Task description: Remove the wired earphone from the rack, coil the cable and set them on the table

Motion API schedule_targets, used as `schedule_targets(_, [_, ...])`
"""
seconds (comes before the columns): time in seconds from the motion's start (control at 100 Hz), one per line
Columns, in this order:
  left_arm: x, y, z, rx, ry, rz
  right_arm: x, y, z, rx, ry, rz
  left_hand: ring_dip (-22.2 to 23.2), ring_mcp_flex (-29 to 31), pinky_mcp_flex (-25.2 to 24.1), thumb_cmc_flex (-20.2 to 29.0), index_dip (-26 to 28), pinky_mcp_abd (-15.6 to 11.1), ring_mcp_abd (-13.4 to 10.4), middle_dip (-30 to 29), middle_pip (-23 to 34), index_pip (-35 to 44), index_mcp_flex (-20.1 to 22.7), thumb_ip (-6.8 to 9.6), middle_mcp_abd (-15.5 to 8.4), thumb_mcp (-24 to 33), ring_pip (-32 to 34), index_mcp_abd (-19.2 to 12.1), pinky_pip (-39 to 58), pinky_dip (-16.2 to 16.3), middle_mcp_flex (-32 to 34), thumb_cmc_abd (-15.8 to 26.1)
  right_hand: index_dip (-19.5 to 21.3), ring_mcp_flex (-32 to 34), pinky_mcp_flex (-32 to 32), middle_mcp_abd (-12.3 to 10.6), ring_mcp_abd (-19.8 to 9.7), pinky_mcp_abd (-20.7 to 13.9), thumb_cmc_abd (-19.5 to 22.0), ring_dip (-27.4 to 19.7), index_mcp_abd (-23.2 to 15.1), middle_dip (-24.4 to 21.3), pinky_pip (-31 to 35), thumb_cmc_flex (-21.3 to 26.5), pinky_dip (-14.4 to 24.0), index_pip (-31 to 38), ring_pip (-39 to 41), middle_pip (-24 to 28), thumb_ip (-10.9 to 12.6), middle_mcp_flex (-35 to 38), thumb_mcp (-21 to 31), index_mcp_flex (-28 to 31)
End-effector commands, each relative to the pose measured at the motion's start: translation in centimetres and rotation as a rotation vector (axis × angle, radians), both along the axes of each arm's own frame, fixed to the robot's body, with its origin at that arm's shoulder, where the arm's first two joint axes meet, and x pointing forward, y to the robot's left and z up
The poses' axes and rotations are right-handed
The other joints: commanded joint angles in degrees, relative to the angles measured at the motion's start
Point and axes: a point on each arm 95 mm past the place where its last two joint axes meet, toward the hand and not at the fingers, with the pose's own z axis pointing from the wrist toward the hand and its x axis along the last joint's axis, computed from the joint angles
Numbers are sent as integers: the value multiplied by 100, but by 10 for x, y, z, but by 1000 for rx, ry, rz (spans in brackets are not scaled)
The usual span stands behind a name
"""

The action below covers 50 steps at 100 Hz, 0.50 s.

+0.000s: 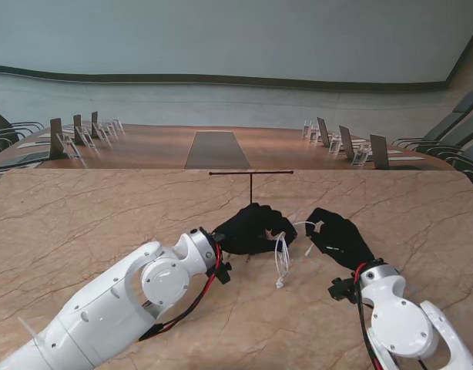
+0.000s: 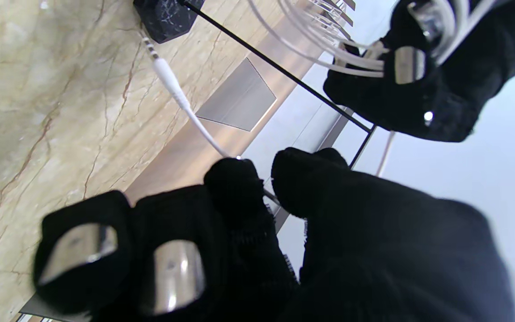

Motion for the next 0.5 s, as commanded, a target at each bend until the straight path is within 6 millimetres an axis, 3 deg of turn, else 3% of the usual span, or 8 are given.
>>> schedule_targets(0.0, [-1,0,-4,-4,16,10,0,5,4,22,6,5,36,117,35,496,291,13,30,20,45,590,32,504,49,54,150,-572,274,-26,171,451,-68,243,259,756,334,384,96,-7,135,-107,366,89,286,475,-119,11,-31,-112,-115,-236])
schedule_targets(0.11, [1,3,-5,-13,22,22,-2,6,3,51,33,8,43,216,101,532,329,58,81,3,50,638,19,496,93,25,189,-504,314,-1,273,440,-177,225,192,931,603,820,122,-57,188,-238,46,29,368,576,-298,-84,84,-164,-83,-341])
schedule_targets(0.23, [2,5,-5,-17,22,30,-3,5,1,61,44,3,47,343,194,555,355,119,129,-5,76,664,5,489,131,-5,242,-477,362,36,422,434,-110,224,179,966,661,835,192,-101,168,-287,-52,-17,367,634,-392,-121,191,-205,-82,-388])
schedule_targets(0.49, [0,5,-8,-21,36,26,1,12,2,133,25,-9,62,742,511,609,402,335,295,-71,188,718,-4,502,214,-66,437,-444,526,193,835,458,-38,233,204,934,591,835,172,-92,188,-295,14,17,426,664,-344,-51,181,-188,-57,-350])
